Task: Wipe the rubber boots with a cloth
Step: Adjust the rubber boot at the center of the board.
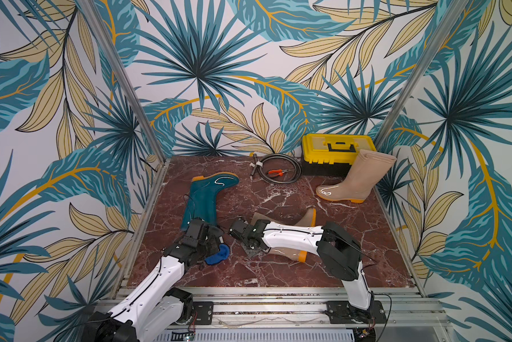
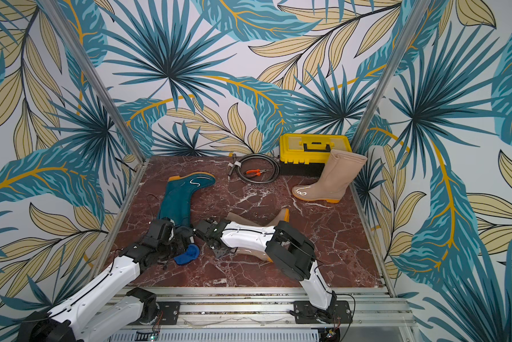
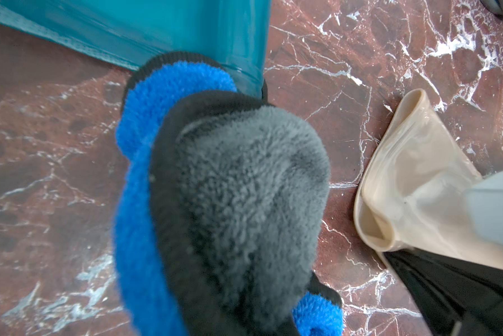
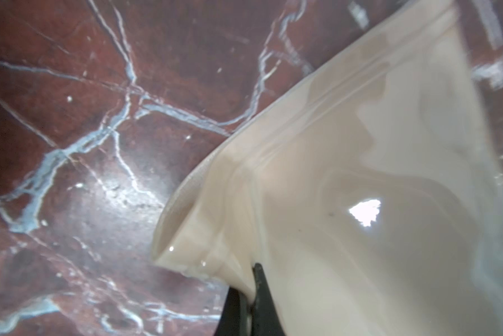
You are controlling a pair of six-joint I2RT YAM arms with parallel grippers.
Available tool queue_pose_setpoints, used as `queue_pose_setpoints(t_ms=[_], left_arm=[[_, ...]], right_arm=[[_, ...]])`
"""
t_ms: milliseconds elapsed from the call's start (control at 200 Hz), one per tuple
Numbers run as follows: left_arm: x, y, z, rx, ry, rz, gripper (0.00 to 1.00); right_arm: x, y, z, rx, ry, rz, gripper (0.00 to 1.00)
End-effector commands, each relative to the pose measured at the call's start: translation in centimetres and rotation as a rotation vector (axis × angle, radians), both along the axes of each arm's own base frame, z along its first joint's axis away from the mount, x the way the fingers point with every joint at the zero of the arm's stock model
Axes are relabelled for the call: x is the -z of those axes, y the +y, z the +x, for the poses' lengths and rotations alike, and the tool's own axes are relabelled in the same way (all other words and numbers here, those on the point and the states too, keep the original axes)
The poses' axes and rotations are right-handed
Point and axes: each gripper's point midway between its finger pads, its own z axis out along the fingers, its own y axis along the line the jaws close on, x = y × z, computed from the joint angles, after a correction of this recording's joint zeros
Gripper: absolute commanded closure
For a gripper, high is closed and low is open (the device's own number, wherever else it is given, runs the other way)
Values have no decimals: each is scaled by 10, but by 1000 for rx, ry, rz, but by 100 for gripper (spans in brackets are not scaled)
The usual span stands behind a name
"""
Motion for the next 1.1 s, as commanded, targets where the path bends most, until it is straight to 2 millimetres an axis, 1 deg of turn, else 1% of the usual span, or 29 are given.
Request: queue_pose_setpoints(t_ms=[0, 70, 170, 220, 315, 385, 456, 571, 601, 616, 626, 666, 711, 751, 756, 761, 786, 811, 841, 861, 901, 921, 941, 951, 976, 996, 1016, 1056, 1096], left_arm=[[-5, 1, 3, 7, -26, -2, 100], [-6, 1, 3, 7, -26, -5, 100], [-9, -1, 5, 8, -31, -12, 100], [-12, -2, 6, 13, -38, -18, 100], [-22, -3, 8, 17, -51, -19, 100], [-30, -2, 10, 20, -64, -12, 100], [-37, -1, 12, 17, -77, -3, 100], [-42, 1, 15, 5, -91, 6, 100], [-43, 2, 17, 1, -92, 8, 100], [-43, 2, 17, 0, -91, 9, 100], [-43, 1, 18, 1, -91, 7, 100], [-45, -1, 19, 7, -87, 0, 100], [-47, -4, 21, 16, -84, -13, 100], [-47, -7, 22, 25, -75, -22, 100], [-47, -8, 22, 27, -73, -24, 100], [-47, -8, 22, 27, -72, -26, 100], [-47, -10, 23, 32, -67, -31, 100], [-46, -11, 23, 35, -59, -34, 100], [-45, -13, 23, 42, -50, -40, 100], [-44, -14, 24, 45, -42, -43, 100], [-41, -16, 24, 48, -27, -52, 100], [-40, -17, 24, 49, -19, -55, 100], [-39, -19, 24, 53, -11, -59, 100], [-39, -19, 24, 54, -10, -61, 100], [-38, -21, 24, 60, -1, -65, 100], [-37, -22, 24, 67, 6, -70, 100], [-37, -24, 24, 75, 10, -76, 100], [-37, -27, 24, 90, 16, -85, 100], [-37, -30, 23, 101, 20, -94, 100]], right_arm=[[-37, -27, 23, 84, -134, -14, 100], [-72, -18, 32, 76, -208, 63, 100], [-129, 0, 45, 68, -302, 194, 100], [-156, 10, 48, 63, -328, 270, 100], [-199, 24, 47, 49, -358, 417, 100], [-226, 29, 43, 45, -371, 523, 100], [-248, 29, 37, 57, -384, 634, 100], [-287, 37, 26, 42, -404, 882, 100], [-297, 36, 22, 38, -412, 932, 100], [-298, 33, 20, 39, -411, 940, 100], [-306, 34, 20, 37, -427, 974, 100], [-311, 24, 16, 50, -450, 1016, 100], [-305, 8, 12, 85, -478, 1033, 100], [-289, -13, 10, 141, -497, 1023, 100], [-292, -15, 10, 148, -505, 1030, 100], [-281, -19, 9, 158, -497, 1013, 100], [-274, -33, 7, 202, -506, 1011, 100], [-253, -49, 3, 250, -500, 976, 100], [-223, -70, -2, 321, -483, 929, 100], [-198, -85, -7, 374, -466, 890, 99], [-152, -118, -18, 500, -423, 819, 91], [-124, -141, -29, 580, -389, 752, 85], [-102, -162, -39, 658, -362, 700, 76], [-90, -174, -45, 708, -347, 678, 70], [-69, -198, -60, 802, -312, 628, 57], [-59, -214, -71, 873, -289, 609, 48], [-52, -225, -79, 913, -273, 599, 41], [-48, -242, -91, 955, -259, 593, 35], [-53, -254, -96, 978, -273, 602, 32]])
